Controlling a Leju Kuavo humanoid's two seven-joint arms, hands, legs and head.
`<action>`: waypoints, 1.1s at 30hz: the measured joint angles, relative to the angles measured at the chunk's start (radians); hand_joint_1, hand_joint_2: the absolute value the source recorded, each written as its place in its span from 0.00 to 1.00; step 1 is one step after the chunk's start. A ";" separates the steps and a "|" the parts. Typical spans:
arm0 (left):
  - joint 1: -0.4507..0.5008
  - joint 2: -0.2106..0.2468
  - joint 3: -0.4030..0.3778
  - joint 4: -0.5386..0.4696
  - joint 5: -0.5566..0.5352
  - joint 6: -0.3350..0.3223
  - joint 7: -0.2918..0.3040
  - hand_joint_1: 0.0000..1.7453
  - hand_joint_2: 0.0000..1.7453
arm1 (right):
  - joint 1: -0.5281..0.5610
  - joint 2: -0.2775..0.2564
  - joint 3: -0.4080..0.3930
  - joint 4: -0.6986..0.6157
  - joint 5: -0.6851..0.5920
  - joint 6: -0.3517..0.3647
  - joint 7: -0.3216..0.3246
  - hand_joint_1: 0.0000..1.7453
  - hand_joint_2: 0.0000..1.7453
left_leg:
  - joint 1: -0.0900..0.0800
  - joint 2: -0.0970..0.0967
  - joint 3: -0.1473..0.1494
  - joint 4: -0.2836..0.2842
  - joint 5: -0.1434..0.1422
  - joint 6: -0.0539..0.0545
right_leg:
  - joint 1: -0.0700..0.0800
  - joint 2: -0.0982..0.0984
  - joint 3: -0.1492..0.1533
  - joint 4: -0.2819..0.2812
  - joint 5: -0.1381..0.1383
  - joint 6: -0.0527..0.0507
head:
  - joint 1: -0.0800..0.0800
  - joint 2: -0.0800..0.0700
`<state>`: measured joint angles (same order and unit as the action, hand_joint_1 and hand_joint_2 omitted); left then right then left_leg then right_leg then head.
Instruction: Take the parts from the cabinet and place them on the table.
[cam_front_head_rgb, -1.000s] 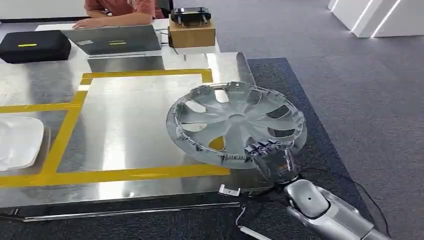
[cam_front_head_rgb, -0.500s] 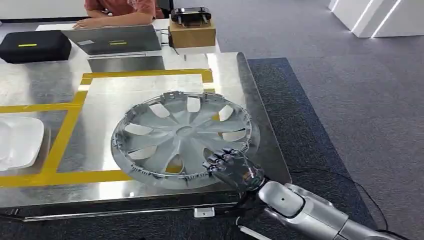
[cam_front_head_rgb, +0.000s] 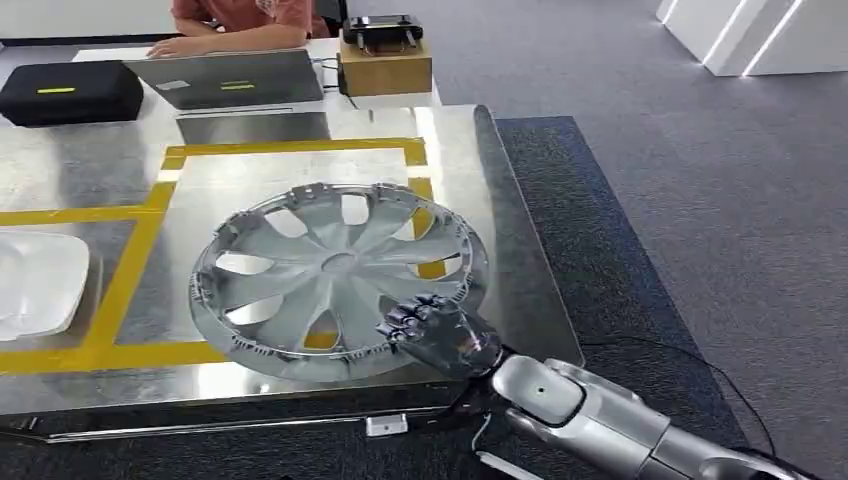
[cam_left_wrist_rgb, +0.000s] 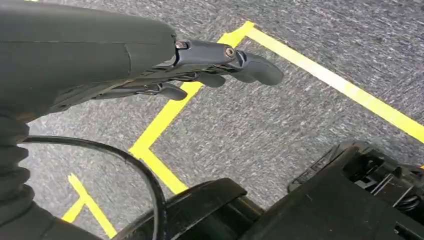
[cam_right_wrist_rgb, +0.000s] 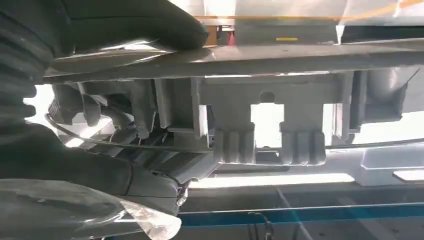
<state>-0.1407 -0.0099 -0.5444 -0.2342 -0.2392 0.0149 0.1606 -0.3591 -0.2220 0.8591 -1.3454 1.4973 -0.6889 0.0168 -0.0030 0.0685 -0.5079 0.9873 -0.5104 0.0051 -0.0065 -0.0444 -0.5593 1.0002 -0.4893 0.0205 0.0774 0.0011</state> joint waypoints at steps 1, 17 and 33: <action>0.001 0.000 0.000 0.000 0.000 0.000 -0.002 0.00 1.00 | -0.001 0.000 0.000 0.006 -0.003 0.000 0.002 1.00 1.00 | 0.000 0.000 0.000 0.000 0.000 0.000 | 0.000 0.000 0.000 0.000 0.000 0.000 | 0.000 0.000; 0.011 0.018 0.003 0.000 -0.006 0.006 -0.016 0.00 1.00 | -0.027 0.000 -0.056 0.099 0.011 0.000 0.016 1.00 1.00 | 0.000 0.000 -0.002 0.001 0.000 0.000 | 0.000 0.000 -0.001 0.000 0.001 0.000 | 0.000 0.000; 0.014 0.023 0.021 0.000 -0.013 0.015 -0.022 0.00 1.00 | -0.027 0.002 -0.074 0.130 0.035 0.000 0.003 1.00 1.00 | 0.000 0.000 -0.003 0.001 0.000 0.000 | 0.000 0.000 -0.002 0.000 0.001 0.000 | 0.000 0.000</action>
<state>-0.1263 0.0126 -0.5234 -0.2342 -0.2525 0.0301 0.1381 -0.3865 -0.2201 0.7851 -1.2158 1.5324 -0.6893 0.0202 -0.0030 0.0685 -0.5109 0.9886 -0.5103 0.0051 -0.0064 -0.0442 -0.5616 1.0003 -0.4883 0.0208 0.0774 0.0011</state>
